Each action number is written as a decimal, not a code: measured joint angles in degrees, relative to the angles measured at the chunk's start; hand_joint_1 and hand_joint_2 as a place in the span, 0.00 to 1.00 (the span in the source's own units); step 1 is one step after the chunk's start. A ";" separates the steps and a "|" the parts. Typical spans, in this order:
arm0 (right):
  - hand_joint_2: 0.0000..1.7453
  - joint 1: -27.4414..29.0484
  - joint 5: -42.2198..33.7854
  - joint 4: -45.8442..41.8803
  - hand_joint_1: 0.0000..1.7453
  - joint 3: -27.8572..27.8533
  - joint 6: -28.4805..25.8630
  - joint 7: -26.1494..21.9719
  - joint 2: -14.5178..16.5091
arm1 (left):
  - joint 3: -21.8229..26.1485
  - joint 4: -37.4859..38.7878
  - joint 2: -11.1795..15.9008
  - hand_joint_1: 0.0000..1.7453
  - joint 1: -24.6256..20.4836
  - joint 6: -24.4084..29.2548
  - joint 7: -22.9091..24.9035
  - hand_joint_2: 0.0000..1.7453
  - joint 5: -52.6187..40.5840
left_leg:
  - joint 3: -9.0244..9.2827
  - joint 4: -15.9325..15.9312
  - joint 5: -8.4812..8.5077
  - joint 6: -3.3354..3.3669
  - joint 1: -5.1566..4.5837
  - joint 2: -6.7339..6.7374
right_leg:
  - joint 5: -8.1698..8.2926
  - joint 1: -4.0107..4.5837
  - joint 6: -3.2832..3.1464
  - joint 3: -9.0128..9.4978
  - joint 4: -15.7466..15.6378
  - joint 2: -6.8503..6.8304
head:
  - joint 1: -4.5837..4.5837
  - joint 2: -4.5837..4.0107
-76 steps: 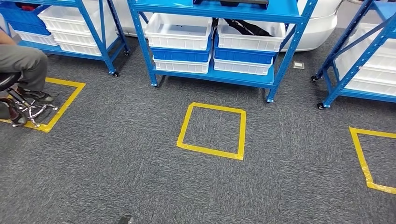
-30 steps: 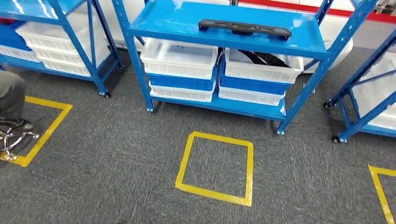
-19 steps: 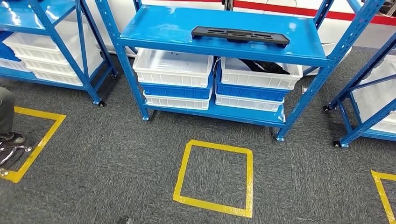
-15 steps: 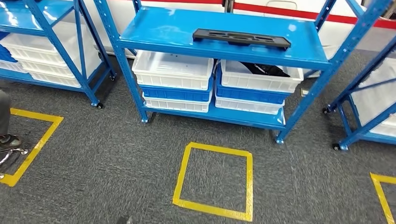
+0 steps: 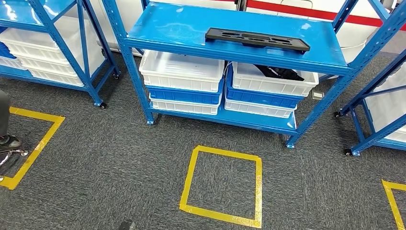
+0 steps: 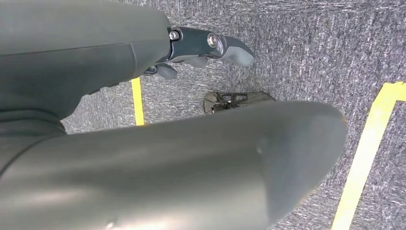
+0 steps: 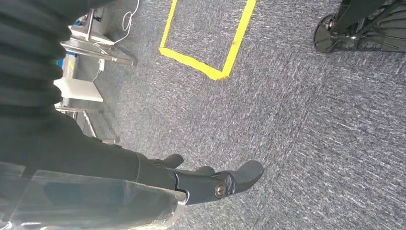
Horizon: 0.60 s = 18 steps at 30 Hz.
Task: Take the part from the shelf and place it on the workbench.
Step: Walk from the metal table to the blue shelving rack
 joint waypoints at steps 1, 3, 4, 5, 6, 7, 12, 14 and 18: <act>1.00 -0.01 0.01 0.00 0.00 0.00 0.00 0.02 0.00 | 0.00 0.00 0.00 0.00 0.00 0.00 -0.01 0.00 0.00 | 0.08 -0.01 -0.03 0.04 0.00 -0.01 | -0.03 0.00 0.05 -0.03 -0.01 0.00 | 0.00 0.00; 1.00 -0.01 0.05 0.00 0.00 -0.01 0.02 0.09 0.00 | 0.02 0.00 0.00 0.00 0.01 0.00 -0.01 0.00 0.00 | 0.23 -0.02 -0.07 0.11 0.00 -0.01 | -0.05 -0.01 0.11 0.03 -0.03 -0.01 | 0.00 0.00; 1.00 -0.01 0.07 0.00 0.00 -0.02 0.04 0.13 0.01 | 0.03 0.00 0.00 0.00 0.01 0.00 -0.01 0.00 0.00 | 0.27 -0.02 -0.07 0.11 0.01 -0.02 | -0.05 -0.01 0.12 0.08 -0.03 -0.01 | -0.01 0.00; 1.00 -0.01 0.10 0.00 0.00 -0.04 0.08 0.19 0.01 | 0.06 0.00 0.00 0.00 0.02 0.00 0.00 0.00 0.00 | 0.30 -0.02 -0.06 0.11 0.02 -0.01 | -0.04 -0.01 0.13 0.15 -0.03 -0.01 | -0.01 0.00; 1.00 -0.01 0.13 0.00 0.00 -0.08 0.11 0.27 0.01 | 0.11 0.00 0.00 0.00 0.02 0.00 0.00 0.00 0.01 | 0.32 -0.02 -0.06 0.12 0.03 -0.01 | -0.03 -0.01 0.13 0.31 -0.03 -0.01 | -0.01 0.00; 1.00 -0.01 0.15 0.00 0.00 -0.11 0.16 0.36 0.01 | 0.18 0.00 0.00 0.00 0.02 0.00 0.00 0.00 0.01 | 0.34 -0.02 -0.04 0.13 0.05 -0.01 | -0.02 -0.01 0.14 0.46 -0.03 -0.01 | -0.01 0.00; 1.00 -0.04 0.48 0.00 0.00 -0.39 0.28 1.07 -0.02 | 0.72 0.00 0.00 0.00 0.02 0.10 0.07 0.00 0.00 | 0.44 -0.02 0.00 0.14 0.23 -0.01 | -0.01 -0.01 0.15 0.79 -0.03 -0.03 | -0.01 0.00; 1.00 -0.05 0.52 0.00 0.00 -0.42 0.28 1.16 -0.02 | 0.80 0.00 0.00 0.00 0.02 0.18 0.15 0.00 -0.01 | 0.45 -0.03 -0.01 0.13 0.30 -0.01 | -0.01 -0.01 0.14 0.79 -0.03 -0.03 | -0.02 0.00; 1.00 -0.07 0.70 0.00 0.00 -0.44 0.28 1.38 -0.02 | 1.02 0.00 0.00 0.00 0.02 0.40 0.32 0.00 -0.08 | 0.48 -0.06 -0.02 0.11 0.41 -0.01 | -0.02 0.00 0.13 0.79 -0.03 -0.03 | -0.01 0.00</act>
